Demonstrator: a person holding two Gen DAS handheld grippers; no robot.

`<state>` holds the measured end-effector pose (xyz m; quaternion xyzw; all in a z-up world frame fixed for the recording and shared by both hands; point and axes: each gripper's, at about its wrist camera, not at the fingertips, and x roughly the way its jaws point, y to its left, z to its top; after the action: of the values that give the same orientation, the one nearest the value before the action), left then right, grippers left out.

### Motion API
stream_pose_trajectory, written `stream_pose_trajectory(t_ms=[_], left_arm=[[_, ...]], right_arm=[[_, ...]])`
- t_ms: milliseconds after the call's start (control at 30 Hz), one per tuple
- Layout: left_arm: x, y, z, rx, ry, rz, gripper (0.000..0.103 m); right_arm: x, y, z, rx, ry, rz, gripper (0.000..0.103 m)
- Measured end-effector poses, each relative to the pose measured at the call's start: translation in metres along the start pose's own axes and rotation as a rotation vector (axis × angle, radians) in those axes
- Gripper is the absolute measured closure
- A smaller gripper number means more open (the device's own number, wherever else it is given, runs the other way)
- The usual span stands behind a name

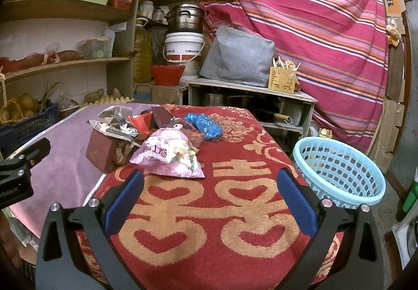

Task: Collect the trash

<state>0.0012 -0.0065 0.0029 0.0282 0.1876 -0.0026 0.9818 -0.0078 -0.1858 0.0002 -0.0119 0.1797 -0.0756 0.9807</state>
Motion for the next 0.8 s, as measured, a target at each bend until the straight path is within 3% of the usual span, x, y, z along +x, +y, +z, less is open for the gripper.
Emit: stream_pose_trajectory(t_ms=[800], left_arm=[[0.0010, 0.0007, -0.0036, -0.002, 0.010, -0.003, 0.005]], right_arm=[[0.0040, -0.0001, -0.0011, -0.004, 0.030, 0.002, 0.004]])
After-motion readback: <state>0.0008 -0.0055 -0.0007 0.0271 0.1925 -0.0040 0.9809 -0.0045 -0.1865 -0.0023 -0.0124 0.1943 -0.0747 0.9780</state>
